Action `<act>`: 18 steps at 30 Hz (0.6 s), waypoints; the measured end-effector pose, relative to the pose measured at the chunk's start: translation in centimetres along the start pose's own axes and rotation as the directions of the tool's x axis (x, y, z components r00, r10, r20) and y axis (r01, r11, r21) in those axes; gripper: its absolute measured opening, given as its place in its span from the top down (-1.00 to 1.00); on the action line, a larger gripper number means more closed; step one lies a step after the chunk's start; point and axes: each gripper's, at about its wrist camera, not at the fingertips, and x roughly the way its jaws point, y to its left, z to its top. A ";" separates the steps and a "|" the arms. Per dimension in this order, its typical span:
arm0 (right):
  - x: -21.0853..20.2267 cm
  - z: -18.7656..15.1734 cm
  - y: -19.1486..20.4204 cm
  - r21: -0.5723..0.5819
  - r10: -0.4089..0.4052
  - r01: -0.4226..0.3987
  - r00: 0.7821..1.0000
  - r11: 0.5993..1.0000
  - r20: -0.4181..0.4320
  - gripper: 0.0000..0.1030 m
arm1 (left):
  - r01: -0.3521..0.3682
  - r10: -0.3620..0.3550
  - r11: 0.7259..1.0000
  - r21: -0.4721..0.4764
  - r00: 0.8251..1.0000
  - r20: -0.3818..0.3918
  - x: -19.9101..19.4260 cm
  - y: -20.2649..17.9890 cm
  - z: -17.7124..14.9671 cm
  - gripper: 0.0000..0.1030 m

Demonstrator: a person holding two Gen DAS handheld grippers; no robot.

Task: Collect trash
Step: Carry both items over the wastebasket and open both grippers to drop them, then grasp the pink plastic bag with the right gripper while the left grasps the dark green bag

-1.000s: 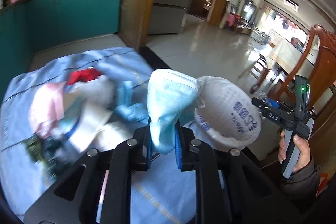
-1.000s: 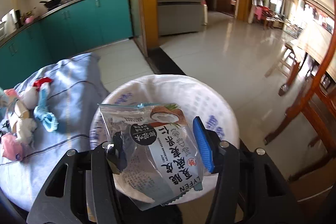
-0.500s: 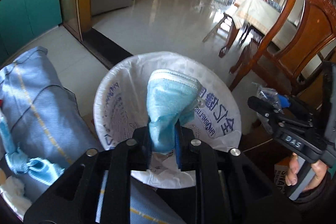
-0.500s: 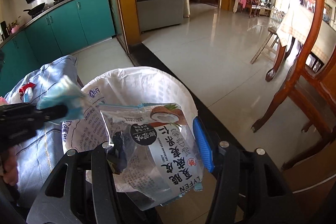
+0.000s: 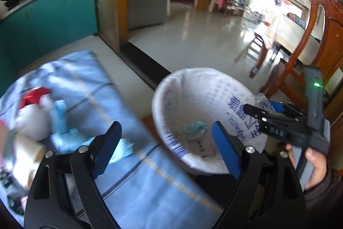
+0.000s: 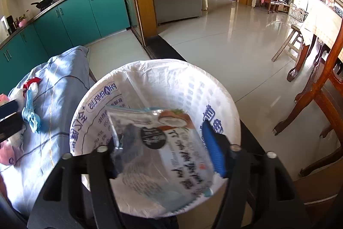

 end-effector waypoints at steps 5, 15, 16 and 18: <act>0.4 0.4 0.4 0.019 0.001 -0.001 1.000 1.000 0.004 -0.64 | -0.146 0.149 0.988 -0.045 0.986 0.071 -4.9 4.0 -1.9 -0.80; -0.7 0.2 1.7 -0.010 -0.012 0.012 1.000 1.000 0.013 -0.74 | -0.365 0.374 0.893 -0.264 0.927 -0.016 -9.7 14.2 -7.2 -0.82; -0.8 0.2 2.1 -0.015 -0.011 0.012 1.000 1.000 0.015 -0.74 | -0.376 0.385 0.882 -0.285 0.923 -0.026 -10.1 15.1 -7.6 -0.82; -1.0 0.2 2.9 -0.024 -0.001 0.002 1.000 1.000 0.020 -0.74 | -0.399 0.409 0.859 -0.320 0.912 -0.038 -10.9 16.5 -8.5 -0.83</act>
